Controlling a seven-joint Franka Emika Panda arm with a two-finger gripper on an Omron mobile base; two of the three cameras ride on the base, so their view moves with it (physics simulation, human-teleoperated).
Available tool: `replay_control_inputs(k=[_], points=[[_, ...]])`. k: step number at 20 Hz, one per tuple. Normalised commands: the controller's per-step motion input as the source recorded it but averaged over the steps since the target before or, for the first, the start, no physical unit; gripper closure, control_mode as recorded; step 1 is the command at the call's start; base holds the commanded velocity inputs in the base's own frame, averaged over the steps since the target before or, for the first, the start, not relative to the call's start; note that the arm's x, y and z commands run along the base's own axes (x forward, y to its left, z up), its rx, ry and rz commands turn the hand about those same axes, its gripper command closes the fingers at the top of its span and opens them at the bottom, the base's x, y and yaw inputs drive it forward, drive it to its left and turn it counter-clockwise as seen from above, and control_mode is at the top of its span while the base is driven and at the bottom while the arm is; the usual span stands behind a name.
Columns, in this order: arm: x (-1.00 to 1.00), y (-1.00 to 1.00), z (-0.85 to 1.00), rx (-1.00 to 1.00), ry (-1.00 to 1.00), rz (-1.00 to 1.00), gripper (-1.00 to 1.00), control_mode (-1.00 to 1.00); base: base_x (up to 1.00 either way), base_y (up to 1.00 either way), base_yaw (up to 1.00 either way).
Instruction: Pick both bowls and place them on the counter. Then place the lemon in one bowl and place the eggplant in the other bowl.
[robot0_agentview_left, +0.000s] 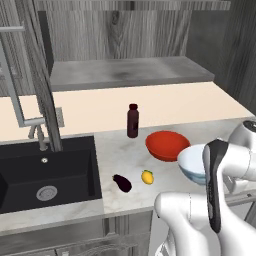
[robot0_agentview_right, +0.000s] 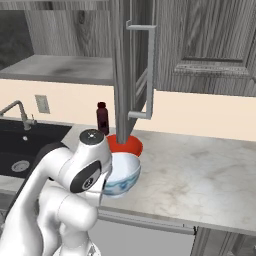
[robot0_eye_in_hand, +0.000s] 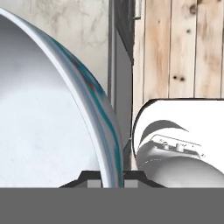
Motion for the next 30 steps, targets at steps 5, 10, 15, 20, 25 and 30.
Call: replay_control_inputs(k=[5,10,15,20,25,30], points=[[0.40,-0.02,-0.23,0.00,0.00,-0.05,1.00,-1.00,0.00,0.00,0.00],[0.36,-0.12,-0.26,0.00,0.00,-0.01,1.00,-1.00,0.00,0.00,0.00],[0.16,-0.10,-0.37,0.04,0.00,0.00,1.00,-1.00,0.00,0.00,0.00],[0.16,-0.18,-0.25,0.04,0.00,0.00,1.00,-1.00,0.00,0.00,0.00],[0.25,-0.04,-0.13,0.00,0.00,0.00,1.00,-1.00,0.00,0.00,0.00],[0.26,-0.01,-0.13,0.00,0.00,0.00,1.00,-1.00,0.00,0.00,0.00]])
